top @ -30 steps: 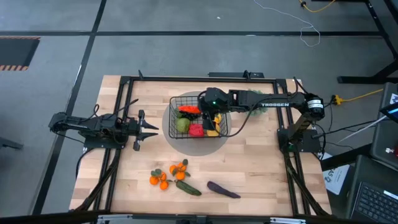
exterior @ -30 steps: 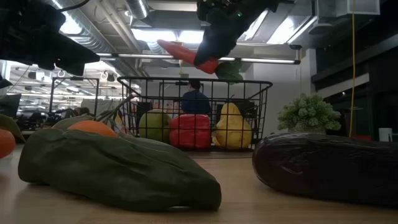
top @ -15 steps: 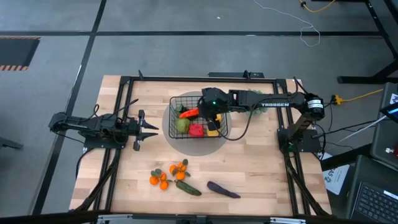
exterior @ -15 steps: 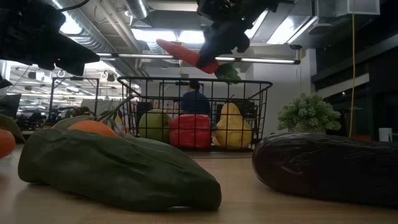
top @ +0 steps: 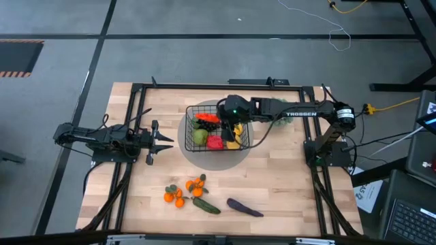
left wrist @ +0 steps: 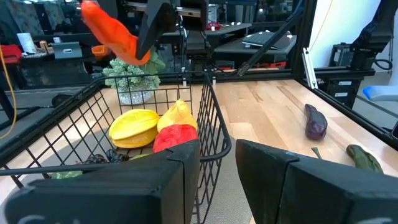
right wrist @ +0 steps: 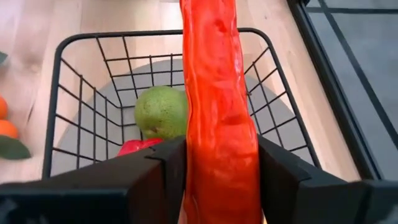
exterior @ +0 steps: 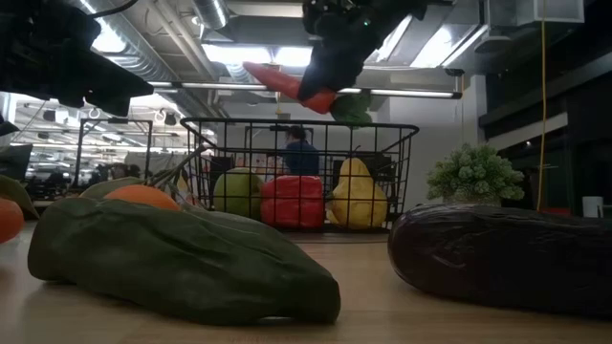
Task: Build produce basket
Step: Put the orange carrot into the black wire basket, then put the right tangerine into the black wire basket
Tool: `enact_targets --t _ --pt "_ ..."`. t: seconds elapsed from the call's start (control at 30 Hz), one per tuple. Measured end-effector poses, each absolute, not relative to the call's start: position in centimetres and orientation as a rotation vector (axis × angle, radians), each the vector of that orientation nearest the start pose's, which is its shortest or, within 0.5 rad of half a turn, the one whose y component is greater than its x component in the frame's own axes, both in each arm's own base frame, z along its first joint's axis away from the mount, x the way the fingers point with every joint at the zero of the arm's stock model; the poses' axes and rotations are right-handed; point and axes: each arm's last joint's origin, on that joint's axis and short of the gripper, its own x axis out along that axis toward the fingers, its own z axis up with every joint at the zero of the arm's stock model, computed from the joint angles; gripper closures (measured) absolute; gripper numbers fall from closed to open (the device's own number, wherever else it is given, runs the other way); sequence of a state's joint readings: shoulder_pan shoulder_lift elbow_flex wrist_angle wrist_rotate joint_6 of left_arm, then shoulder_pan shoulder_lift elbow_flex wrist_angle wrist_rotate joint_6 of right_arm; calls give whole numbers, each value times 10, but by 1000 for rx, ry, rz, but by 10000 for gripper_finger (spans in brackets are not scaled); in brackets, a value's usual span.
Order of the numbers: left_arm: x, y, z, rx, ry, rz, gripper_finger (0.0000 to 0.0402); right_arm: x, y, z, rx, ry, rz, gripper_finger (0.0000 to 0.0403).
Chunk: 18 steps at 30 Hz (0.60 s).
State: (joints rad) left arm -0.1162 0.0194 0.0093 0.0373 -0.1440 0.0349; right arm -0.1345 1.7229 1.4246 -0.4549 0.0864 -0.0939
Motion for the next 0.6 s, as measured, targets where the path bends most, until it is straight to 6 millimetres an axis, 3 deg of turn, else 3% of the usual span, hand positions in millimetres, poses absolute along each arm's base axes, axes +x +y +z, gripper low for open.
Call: enact_targets --t 0.23,0.6 --pt "98 -7 169 31 -26 28 308 379 -54 284 -68 761 -193 246" --pt "98 -7 169 31 -27 28 308 378 -57 285 -46 750 -299 172"
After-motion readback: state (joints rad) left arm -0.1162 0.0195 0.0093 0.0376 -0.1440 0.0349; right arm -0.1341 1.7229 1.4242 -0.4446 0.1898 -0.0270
